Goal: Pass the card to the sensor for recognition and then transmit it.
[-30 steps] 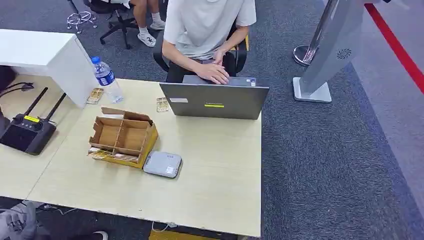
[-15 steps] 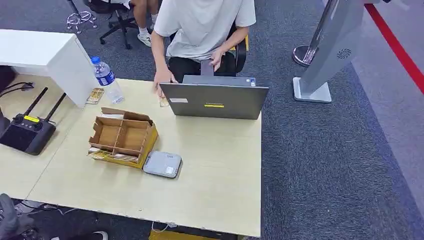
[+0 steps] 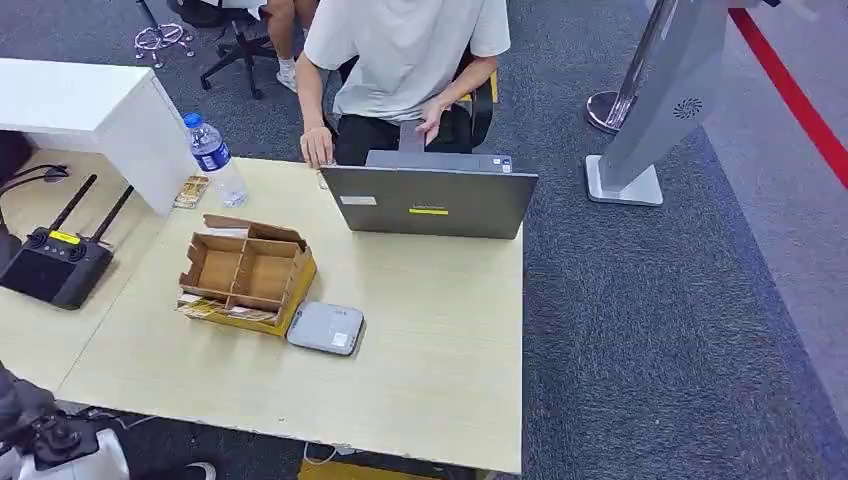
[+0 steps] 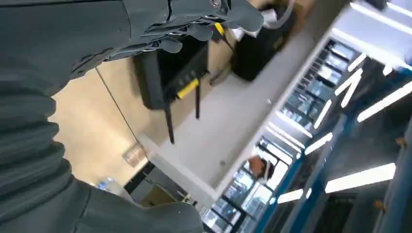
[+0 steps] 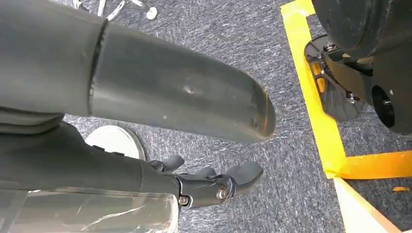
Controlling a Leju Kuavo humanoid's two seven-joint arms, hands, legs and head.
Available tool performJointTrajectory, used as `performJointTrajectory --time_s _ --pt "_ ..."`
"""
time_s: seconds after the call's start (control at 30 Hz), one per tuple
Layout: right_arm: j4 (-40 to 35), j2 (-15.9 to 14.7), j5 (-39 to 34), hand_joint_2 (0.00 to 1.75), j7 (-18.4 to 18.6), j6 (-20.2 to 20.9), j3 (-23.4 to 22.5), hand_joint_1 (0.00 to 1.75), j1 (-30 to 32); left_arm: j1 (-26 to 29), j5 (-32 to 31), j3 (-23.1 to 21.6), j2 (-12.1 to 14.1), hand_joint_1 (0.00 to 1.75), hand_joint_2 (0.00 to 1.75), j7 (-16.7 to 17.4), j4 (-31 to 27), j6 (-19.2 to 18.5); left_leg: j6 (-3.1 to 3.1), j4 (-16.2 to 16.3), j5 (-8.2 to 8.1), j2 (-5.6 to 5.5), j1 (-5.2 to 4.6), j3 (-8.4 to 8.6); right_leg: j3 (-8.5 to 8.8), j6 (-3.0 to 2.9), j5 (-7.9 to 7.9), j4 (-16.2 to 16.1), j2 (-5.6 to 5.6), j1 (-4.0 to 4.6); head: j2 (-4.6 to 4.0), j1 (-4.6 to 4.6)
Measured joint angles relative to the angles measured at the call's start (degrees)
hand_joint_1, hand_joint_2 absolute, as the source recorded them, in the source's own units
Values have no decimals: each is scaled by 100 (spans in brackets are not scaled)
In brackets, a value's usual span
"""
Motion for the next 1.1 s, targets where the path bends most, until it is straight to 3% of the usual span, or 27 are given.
performJointTrajectory --time_s 0.1,0.2,0.37,0.97,1.0,1.1 --pt "0 -2 33 0 2 2 0 0 -6 -204 -369 -339 -74 0 175 -157 -387 175 0 0 3 4 0 1 0 -3 6 0 2 0 0 0" --pt "0 -2 118 0 24 11 0 0 -46 -575 -1795 -1400 -253 0 175 -384 -1155 1020 3 4 5 3 -1 0 0 1 9 0 2 -1 0 2" --pt "0 -2 195 0 44 26 0 0 -67 -810 -2634 -1912 -273 0 175 -303 -1195 1441 3 5 6 3 0 0 -1 1 9 0 2 0 0 2" --pt "0 -2 330 0 98 87 7 0 -104 -2018 -5624 -3738 -269 0 175 654 -661 2330 3 12 6 3 -1 -5 -3 3 12 0 4 -1 0 0" --pt "0 -2 361 0 101 87 9 0 -105 -2080 -5816 -3862 -265 175 175 719 -605 2380 3 12 6 3 -1 -5 -3 3 12 1 4 -1 0 4" --pt "0 -2 411 0 127 90 13 0 -106 -2260 -6273 -4131 -264 175 175 886 -469 2507 3 12 6 4 -1 -5 -4 5 14 1 5 -1 0 0"
